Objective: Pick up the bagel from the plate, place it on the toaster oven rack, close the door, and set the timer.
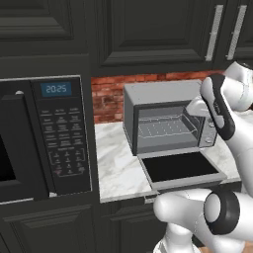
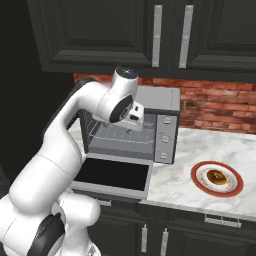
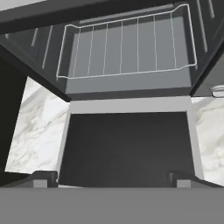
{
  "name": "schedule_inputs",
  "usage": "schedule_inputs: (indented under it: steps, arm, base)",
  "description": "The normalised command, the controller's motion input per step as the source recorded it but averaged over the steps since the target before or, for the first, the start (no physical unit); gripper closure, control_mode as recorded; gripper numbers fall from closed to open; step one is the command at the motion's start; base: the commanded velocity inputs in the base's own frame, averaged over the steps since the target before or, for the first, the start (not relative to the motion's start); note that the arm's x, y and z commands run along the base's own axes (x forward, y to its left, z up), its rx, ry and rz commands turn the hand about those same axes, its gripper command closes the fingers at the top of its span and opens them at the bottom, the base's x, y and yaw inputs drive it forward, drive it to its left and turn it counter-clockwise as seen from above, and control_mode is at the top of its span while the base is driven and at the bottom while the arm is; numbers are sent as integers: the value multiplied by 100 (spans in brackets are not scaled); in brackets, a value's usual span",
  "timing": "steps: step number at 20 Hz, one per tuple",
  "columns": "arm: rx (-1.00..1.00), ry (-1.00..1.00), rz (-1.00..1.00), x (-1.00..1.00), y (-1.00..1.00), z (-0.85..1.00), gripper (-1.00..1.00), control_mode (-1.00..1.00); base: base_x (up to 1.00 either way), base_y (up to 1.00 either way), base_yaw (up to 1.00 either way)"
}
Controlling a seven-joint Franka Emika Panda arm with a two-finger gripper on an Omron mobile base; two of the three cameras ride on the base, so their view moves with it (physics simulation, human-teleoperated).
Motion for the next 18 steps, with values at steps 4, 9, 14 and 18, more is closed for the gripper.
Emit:
schedule_inputs:
  steps: [4, 9, 14, 18]
  arm:
    - [7, 0, 0, 0, -26, -30, -100, -100]
    - [10, -3, 0, 0, -7, -23, -100, -100]
    - [12, -12, 0, 0, 0, -12, -100, -100]
    - [10, -10, -2, 0, 0, -18, -100, -100]
  base:
    - [0, 0, 0]
    - [0, 0, 0]
    - [0, 0, 0]
    - [0, 0, 0]
